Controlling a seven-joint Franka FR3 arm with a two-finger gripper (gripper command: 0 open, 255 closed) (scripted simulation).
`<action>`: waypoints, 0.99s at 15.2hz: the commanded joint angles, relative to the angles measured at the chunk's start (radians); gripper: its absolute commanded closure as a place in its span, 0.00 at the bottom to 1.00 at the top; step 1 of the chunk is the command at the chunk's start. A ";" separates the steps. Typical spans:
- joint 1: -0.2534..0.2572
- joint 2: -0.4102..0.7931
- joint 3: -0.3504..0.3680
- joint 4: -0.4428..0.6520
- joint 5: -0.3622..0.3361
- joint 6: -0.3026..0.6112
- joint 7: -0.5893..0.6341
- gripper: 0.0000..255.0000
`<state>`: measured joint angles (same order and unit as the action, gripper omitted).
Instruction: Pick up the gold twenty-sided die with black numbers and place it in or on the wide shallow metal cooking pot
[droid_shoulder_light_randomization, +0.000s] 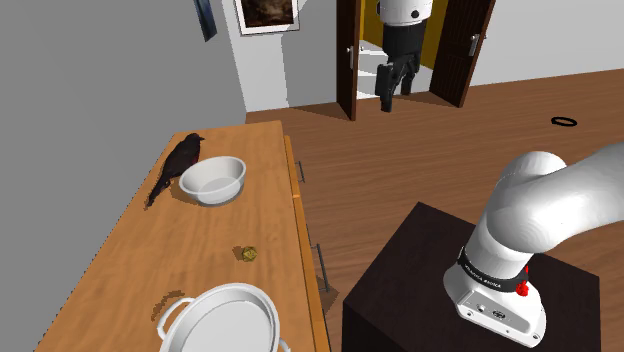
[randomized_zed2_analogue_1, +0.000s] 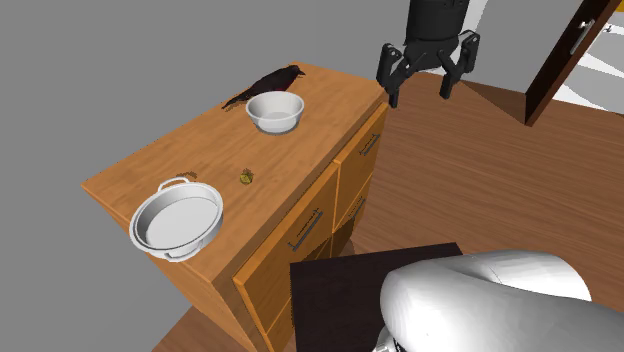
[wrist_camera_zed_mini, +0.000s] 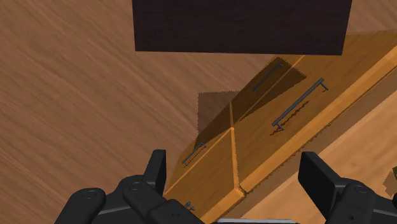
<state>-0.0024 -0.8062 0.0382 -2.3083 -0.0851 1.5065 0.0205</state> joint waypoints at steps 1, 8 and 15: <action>0.000 0.000 0.000 0.000 0.000 0.000 0.000 0.00; 0.037 0.113 0.109 -0.056 0.080 0.145 0.126 0.00; 0.067 0.283 0.219 -0.054 0.133 0.295 0.249 0.00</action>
<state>0.0610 -0.5428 0.2443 -2.3620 0.0422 1.7827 0.2542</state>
